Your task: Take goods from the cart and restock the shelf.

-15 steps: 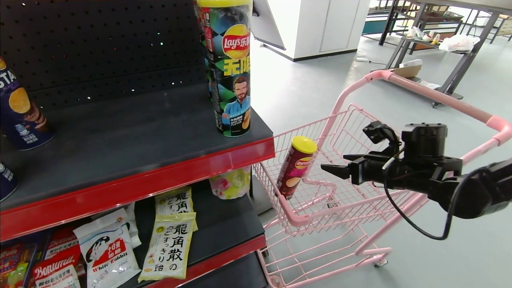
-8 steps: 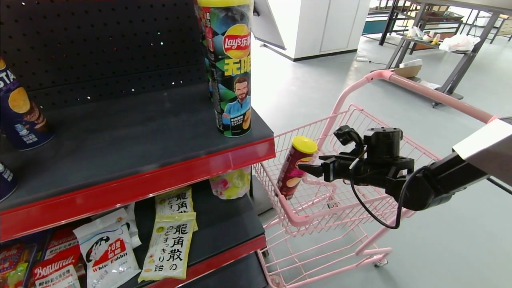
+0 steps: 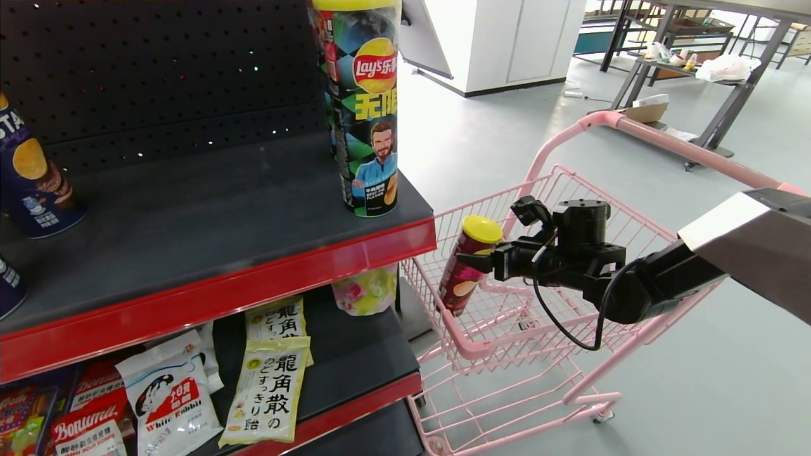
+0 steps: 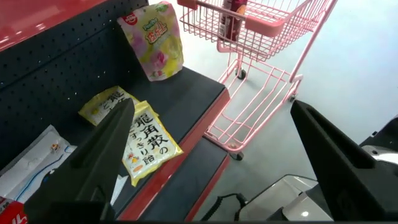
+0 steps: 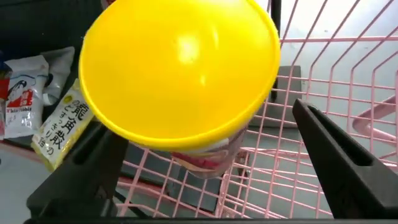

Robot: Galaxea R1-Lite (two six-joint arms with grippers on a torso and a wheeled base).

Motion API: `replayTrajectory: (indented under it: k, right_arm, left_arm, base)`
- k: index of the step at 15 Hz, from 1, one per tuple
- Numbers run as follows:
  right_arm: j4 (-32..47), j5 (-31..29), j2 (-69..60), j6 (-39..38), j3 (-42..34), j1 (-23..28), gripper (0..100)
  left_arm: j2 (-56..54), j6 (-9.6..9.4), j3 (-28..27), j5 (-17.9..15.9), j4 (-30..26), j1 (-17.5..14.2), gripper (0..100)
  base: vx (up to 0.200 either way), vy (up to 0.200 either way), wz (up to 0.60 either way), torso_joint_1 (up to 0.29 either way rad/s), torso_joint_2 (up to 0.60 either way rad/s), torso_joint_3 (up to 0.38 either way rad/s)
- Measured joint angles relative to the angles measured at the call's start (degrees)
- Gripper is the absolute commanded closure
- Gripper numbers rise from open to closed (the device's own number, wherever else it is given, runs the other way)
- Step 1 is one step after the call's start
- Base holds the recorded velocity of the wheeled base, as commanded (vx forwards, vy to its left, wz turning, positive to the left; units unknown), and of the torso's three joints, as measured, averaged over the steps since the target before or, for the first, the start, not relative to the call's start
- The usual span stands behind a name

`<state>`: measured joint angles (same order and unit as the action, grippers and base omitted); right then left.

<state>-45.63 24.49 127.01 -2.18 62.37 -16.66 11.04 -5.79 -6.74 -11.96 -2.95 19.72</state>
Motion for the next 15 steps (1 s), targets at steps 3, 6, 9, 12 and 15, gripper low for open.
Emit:
replayTrajectory:
  k: [3,6,9,12,15]
  right_arm:
    - [0.0,0.0,2.6,-0.6,3.5,-0.5,0]
    - [-1.0,-0.5,4.7,-1.7,5.2,-1.9,100]
    - [-1.5,-0.7,5.0,-2.6,4.9,-2.3,100]
    - [-0.6,-1.1,0.1,-2.6,1.5,-2.0,100]
    - [2.2,-1.8,-10.5,-1.4,-4.7,0.1,100]
  left_arm:
    - [0.0,0.0,0.0,0.5,0.0,-0.1,0]
    - [0.1,0.0,-0.1,0.8,0.0,-0.2,0]
    - [0.3,0.0,-0.4,0.8,0.0,-0.1,0]
    - [1.1,-0.06,-1.4,0.7,0.1,-0.1,0]
    - [2.2,-0.01,-2.1,0.8,0.1,-0.1,0]
  base:
    - [0.0,0.0,0.0,0.0,0.0,0.0]
    - [0.0,0.0,0.0,0.0,0.0,0.0]
    - [0.0,0.0,0.0,0.0,0.0,0.0]
    - [0.0,0.0,0.0,0.0,0.0,0.0]
    - [0.0,0.0,0.0,0.0,0.0,0.0]
